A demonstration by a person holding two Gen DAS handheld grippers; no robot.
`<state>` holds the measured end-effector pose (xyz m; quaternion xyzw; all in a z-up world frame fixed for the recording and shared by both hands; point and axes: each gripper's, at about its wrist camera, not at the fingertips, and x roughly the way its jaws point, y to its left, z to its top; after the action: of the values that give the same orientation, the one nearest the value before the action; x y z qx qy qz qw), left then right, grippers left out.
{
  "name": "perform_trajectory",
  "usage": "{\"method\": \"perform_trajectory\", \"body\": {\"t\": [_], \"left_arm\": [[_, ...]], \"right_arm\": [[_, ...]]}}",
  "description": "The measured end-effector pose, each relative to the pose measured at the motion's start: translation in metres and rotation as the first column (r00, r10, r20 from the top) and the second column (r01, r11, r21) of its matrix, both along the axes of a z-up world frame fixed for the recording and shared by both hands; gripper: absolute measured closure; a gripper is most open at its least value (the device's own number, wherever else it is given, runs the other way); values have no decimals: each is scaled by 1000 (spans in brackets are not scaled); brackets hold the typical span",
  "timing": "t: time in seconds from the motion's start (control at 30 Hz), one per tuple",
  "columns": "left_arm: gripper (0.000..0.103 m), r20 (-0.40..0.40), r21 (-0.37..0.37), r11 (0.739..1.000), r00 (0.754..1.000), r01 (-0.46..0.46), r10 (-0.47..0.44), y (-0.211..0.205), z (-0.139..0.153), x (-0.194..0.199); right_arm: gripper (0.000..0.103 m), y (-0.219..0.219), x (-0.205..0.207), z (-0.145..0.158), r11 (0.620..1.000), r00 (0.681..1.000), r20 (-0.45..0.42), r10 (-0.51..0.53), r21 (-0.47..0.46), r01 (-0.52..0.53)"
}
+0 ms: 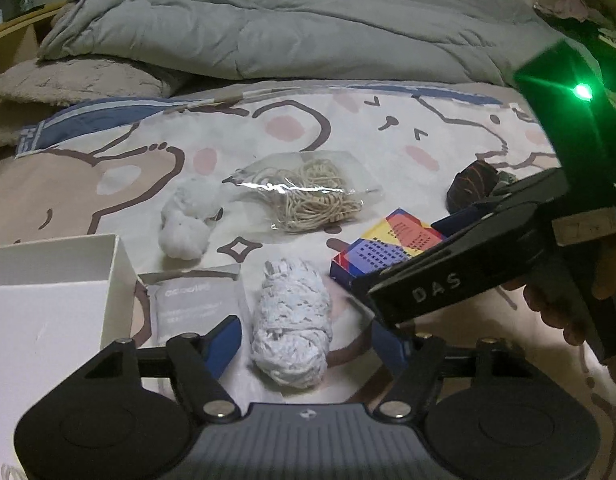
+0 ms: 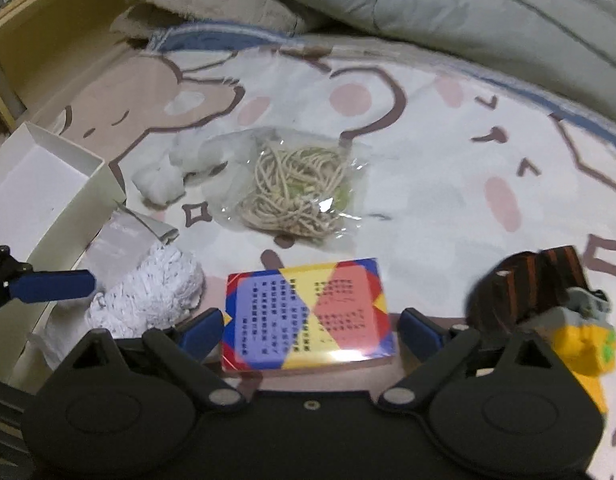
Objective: Organize objects
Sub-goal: 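Grasp the red-yellow-blue card box with the right tool while the left tool grasps the white yarn bundle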
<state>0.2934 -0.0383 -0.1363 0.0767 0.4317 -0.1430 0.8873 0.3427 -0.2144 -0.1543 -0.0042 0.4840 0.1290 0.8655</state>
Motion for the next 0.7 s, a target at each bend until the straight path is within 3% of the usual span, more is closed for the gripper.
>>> {"method": "perform_trajectory", "body": {"t": [0.1, 0.4, 0.5, 0.7], "left_arm": [[40, -7, 18, 999, 1000, 27, -27, -3, -5, 4], [44, -28, 50, 999, 1000, 15, -14, -5, -16, 17], [60, -47, 65, 998, 999, -12, 16, -5, -22, 22], [64, -51, 5, 999, 998, -48, 49, 5, -13, 15]], "right_arm": [[11, 6, 9, -7, 1000, 999, -39, 14, -15, -15], [13, 5, 9, -4, 999, 999, -37, -13, -36, 12], [13, 1, 5, -2, 999, 999, -34, -38, -35, 37], [14, -11, -7, 6, 994, 994, -18, -111, -17, 111]]}}
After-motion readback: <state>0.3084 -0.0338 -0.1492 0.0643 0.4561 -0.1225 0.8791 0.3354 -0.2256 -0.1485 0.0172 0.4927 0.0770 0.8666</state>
